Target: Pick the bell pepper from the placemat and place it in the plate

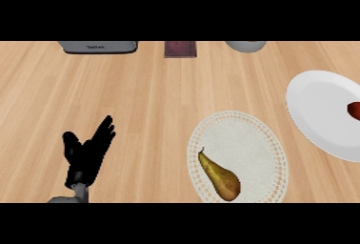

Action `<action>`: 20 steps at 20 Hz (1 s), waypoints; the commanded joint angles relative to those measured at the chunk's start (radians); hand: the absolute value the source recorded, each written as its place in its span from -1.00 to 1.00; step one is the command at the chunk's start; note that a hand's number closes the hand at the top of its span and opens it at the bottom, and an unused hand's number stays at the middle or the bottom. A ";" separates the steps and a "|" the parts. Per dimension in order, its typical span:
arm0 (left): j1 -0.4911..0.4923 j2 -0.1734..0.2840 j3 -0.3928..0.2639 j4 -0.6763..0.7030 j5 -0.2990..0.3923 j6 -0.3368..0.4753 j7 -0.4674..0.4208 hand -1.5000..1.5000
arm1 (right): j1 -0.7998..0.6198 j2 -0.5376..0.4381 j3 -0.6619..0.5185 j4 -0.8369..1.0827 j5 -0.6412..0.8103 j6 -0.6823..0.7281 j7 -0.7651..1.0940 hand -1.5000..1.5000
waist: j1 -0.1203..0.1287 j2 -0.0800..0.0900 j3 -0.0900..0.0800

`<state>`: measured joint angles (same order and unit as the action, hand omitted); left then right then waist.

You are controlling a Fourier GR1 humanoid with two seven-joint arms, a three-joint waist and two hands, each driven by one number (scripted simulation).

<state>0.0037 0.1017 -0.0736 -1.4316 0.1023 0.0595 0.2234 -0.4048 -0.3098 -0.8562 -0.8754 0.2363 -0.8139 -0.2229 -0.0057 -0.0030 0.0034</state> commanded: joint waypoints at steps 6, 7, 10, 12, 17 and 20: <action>0.015 0.001 0.012 -0.034 0.008 0.002 0.053 0.00 | 0.309 0.217 0.134 -0.426 -0.087 0.211 0.027 -1.00 | -0.008 -0.002 -0.005; 0.025 0.007 0.010 -0.010 -0.007 -0.012 0.009 0.00 | 0.313 0.210 0.149 -0.399 -0.088 0.217 0.026 -1.00 | -0.001 0.000 -0.004; 0.010 0.012 0.031 -0.015 0.010 -0.027 0.014 0.00 | 0.430 0.296 0.202 -0.532 -0.045 0.175 0.061 -1.00 | 0.001 0.002 -0.004; 0.017 -0.033 -0.004 0.043 -0.044 0.016 -0.041 0.00 | 0.502 0.307 0.298 -0.641 -0.014 0.147 0.148 -1.00 | -0.001 0.002 -0.004; 0.046 -0.017 -0.016 -0.090 -0.030 0.001 0.063 0.00 | 0.676 0.309 0.477 -0.766 -0.021 0.037 0.226 -1.00 | 0.002 0.001 -0.004; 0.017 -0.002 0.034 -0.039 -0.005 -0.039 0.033 0.00 | 0.657 0.309 0.502 -0.743 0.035 0.005 0.235 -1.00 | 0.004 0.002 -0.004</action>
<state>0.0275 0.1003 -0.0516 -1.4587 0.0953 0.0319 0.2311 0.2154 -0.0075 -0.4118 -1.5677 0.2261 -0.7727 -0.0395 -0.0039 -0.0027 0.0008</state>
